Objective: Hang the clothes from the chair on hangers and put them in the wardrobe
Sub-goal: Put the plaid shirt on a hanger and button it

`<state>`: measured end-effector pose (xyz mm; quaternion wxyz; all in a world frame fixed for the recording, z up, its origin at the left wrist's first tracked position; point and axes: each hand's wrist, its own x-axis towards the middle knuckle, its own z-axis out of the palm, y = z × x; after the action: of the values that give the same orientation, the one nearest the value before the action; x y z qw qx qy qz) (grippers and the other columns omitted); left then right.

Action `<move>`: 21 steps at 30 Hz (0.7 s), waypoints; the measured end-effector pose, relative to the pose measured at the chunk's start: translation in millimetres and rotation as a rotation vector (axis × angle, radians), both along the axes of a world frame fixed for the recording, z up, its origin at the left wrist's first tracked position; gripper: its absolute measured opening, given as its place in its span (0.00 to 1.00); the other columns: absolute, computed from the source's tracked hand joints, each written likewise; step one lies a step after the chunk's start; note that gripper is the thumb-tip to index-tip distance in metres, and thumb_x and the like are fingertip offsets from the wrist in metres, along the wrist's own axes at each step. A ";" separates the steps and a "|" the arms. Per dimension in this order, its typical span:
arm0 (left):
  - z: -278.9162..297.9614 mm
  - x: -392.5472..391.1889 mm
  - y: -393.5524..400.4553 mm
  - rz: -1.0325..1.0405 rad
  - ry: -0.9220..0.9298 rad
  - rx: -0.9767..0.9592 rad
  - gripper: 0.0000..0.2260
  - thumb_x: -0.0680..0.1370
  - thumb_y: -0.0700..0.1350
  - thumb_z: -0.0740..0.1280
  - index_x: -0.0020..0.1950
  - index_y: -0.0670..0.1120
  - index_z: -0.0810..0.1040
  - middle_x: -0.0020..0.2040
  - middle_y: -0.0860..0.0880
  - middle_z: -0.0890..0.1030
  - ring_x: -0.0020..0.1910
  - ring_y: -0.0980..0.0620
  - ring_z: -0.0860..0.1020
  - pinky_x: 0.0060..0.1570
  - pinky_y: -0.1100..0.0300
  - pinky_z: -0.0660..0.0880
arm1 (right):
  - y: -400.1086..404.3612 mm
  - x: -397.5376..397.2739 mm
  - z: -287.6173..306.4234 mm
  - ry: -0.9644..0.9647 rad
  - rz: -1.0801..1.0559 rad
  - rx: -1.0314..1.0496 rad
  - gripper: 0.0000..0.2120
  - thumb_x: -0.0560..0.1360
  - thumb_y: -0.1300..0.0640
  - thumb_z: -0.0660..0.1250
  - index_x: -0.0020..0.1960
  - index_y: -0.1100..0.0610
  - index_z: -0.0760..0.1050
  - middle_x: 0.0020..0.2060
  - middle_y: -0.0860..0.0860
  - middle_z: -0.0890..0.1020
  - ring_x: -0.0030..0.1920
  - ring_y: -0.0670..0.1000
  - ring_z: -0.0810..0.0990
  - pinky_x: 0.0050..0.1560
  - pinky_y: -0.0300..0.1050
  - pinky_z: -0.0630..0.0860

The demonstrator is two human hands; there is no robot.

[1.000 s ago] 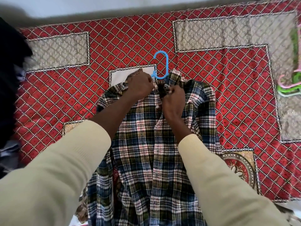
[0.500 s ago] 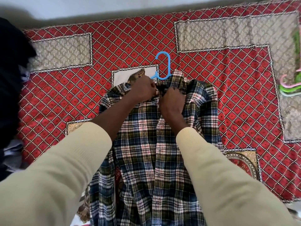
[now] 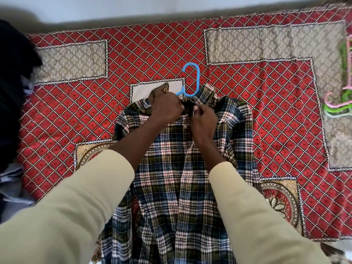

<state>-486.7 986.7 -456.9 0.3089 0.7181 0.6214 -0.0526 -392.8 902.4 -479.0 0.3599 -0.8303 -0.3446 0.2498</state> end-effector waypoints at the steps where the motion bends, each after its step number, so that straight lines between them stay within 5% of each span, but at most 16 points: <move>1: 0.1 1.3 0.1 0.032 -0.034 -0.046 0.11 0.74 0.51 0.66 0.48 0.47 0.85 0.48 0.45 0.80 0.64 0.40 0.65 0.63 0.45 0.63 | -0.8 -0.4 1.0 0.083 -0.030 0.023 0.08 0.79 0.61 0.61 0.49 0.62 0.79 0.43 0.54 0.81 0.42 0.50 0.75 0.37 0.42 0.65; 5: 8.5 6.6 8.7 0.227 -0.171 -0.212 0.16 0.67 0.51 0.68 0.50 0.46 0.84 0.56 0.43 0.80 0.63 0.39 0.72 0.65 0.37 0.67 | 0.4 -0.8 3.2 0.425 -0.174 0.024 0.08 0.76 0.62 0.64 0.54 0.55 0.78 0.47 0.51 0.83 0.46 0.53 0.80 0.44 0.48 0.77; 7: 15.0 7.8 11.8 0.224 -0.195 -0.281 0.17 0.69 0.49 0.69 0.55 0.44 0.83 0.60 0.42 0.80 0.64 0.40 0.74 0.66 0.40 0.69 | -1.0 1.7 2.9 0.544 -0.201 0.009 0.10 0.76 0.63 0.63 0.54 0.53 0.77 0.47 0.53 0.83 0.42 0.53 0.80 0.38 0.50 0.78; 14: 25.9 10.2 8.2 0.310 -0.223 -0.214 0.13 0.74 0.45 0.73 0.52 0.37 0.80 0.49 0.42 0.82 0.51 0.44 0.80 0.56 0.46 0.78 | -0.7 5.5 8.3 0.503 -0.103 0.051 0.06 0.79 0.57 0.66 0.46 0.60 0.76 0.34 0.49 0.73 0.36 0.47 0.69 0.37 0.43 0.68; 17: 25.4 10.6 5.6 0.292 -0.207 -0.185 0.13 0.76 0.45 0.71 0.52 0.36 0.80 0.49 0.41 0.82 0.50 0.43 0.81 0.55 0.46 0.78 | 3.9 9.8 9.3 0.756 -0.200 -0.007 0.04 0.79 0.63 0.64 0.49 0.58 0.77 0.37 0.51 0.77 0.37 0.48 0.72 0.36 0.44 0.71; 21: 18.1 9.8 2.5 0.337 -0.195 -0.177 0.13 0.72 0.48 0.70 0.50 0.40 0.81 0.52 0.40 0.82 0.51 0.42 0.79 0.53 0.46 0.78 | 3.1 15.2 12.1 1.107 -0.320 0.030 0.12 0.80 0.69 0.57 0.49 0.55 0.74 0.34 0.49 0.74 0.32 0.45 0.68 0.33 0.40 0.64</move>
<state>-476.9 989.2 -438.8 0.4339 0.5758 0.6928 0.0154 -377.6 905.6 -466.9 0.5316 -0.6124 0.0218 0.5846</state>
